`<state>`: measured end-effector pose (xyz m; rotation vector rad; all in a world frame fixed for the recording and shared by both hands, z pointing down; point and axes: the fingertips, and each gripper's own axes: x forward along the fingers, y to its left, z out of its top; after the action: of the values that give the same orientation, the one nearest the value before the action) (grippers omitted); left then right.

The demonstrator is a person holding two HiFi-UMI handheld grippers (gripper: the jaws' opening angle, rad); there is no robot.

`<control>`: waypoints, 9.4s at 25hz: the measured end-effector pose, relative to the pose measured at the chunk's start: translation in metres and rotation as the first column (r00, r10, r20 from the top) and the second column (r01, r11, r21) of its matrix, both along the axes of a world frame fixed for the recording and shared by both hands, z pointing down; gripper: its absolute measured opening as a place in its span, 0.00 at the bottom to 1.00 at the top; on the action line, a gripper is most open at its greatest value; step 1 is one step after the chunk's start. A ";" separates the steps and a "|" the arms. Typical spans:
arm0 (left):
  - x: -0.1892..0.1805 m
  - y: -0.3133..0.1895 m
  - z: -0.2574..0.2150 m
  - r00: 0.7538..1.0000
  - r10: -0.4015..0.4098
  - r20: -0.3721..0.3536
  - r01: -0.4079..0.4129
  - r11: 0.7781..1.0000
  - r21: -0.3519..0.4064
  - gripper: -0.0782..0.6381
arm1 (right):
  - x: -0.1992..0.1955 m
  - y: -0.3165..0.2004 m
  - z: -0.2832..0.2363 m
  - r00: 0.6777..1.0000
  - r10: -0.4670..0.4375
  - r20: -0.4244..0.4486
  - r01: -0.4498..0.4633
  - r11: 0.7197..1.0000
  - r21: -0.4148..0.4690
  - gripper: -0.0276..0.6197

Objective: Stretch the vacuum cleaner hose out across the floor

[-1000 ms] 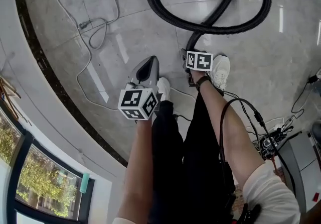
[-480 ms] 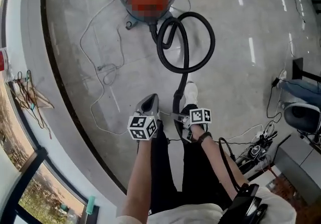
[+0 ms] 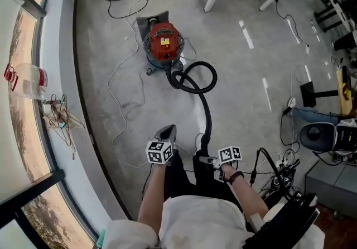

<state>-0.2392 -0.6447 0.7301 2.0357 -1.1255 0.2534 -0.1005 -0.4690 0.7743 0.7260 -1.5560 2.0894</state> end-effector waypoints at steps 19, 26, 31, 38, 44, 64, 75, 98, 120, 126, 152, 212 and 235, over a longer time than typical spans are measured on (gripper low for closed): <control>0.130 0.241 -0.193 0.995 -0.081 0.065 0.057 0.951 0.305 0.11 | 0.121 0.208 -0.101 0.979 0.019 0.202 -0.050 0.987 0.152 0.30; 0.143 0.371 -0.200 0.995 0.015 0.099 -0.050 0.931 0.362 0.11 | 0.103 0.310 -0.137 0.974 0.028 0.226 -0.092 0.956 0.279 0.31; 0.107 0.478 -0.196 0.994 0.046 0.095 -0.079 0.922 0.378 0.11 | 0.081 0.408 -0.136 0.927 0.228 0.296 -0.301 0.926 0.227 0.31; 0.062 0.613 -0.178 1.000 -0.001 0.031 -0.008 0.954 0.299 0.11 | 0.058 0.553 -0.145 0.908 0.285 0.308 -0.349 0.921 0.174 0.31; 0.071 0.685 -0.176 0.999 -0.052 -0.010 0.053 0.958 0.281 0.11 | 0.082 0.610 -0.164 0.887 0.302 0.349 -0.380 0.907 0.182 0.31; 0.239 0.972 -0.190 0.998 0.058 0.000 -0.056 0.963 0.265 0.11 | 0.250 0.867 -0.261 0.738 0.366 0.567 -0.567 0.792 0.227 0.30; 0.224 1.103 -0.164 0.981 0.139 -0.135 -0.112 0.974 0.196 0.11 | 0.219 1.037 -0.298 0.708 0.393 0.587 -0.629 0.728 0.271 0.30; 0.509 1.197 -0.175 0.476 -0.140 -0.868 -0.195 0.946 -0.260 0.83 | 0.384 1.214 -0.365 0.685 0.263 0.680 -0.650 0.641 0.407 0.32; 0.448 1.119 -0.179 0.614 -0.506 -0.606 0.205 0.843 -0.497 0.35 | 0.473 1.158 -0.308 0.815 0.542 -0.204 -0.020 0.379 0.925 0.60; 0.471 1.151 -0.179 0.771 -0.487 -0.411 0.243 0.821 -0.517 0.35 | 0.423 1.135 -0.298 0.769 0.328 -0.549 0.448 0.336 0.829 0.65; 0.484 1.201 -0.166 0.738 -0.180 -0.651 -0.119 0.914 -0.387 0.72 | 0.402 1.184 -0.246 0.992 -0.120 0.031 0.077 0.796 0.600 0.23; 0.701 1.322 -0.161 0.462 -0.280 -0.842 -0.656 0.531 -0.537 0.33 | 0.456 1.272 -0.312 0.405 0.325 0.855 -0.850 0.479 0.221 0.66; 0.710 1.331 -0.113 0.879 -0.215 -0.425 -0.254 0.543 -0.800 0.34 | 0.572 1.375 -0.368 -0.076 0.678 -0.731 0.678 0.573 0.460 0.81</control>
<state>0.4709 0.6863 0.6166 1.1049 -0.4704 0.2208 0.4717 0.9061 0.4062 1.9835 -1.1885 -0.1924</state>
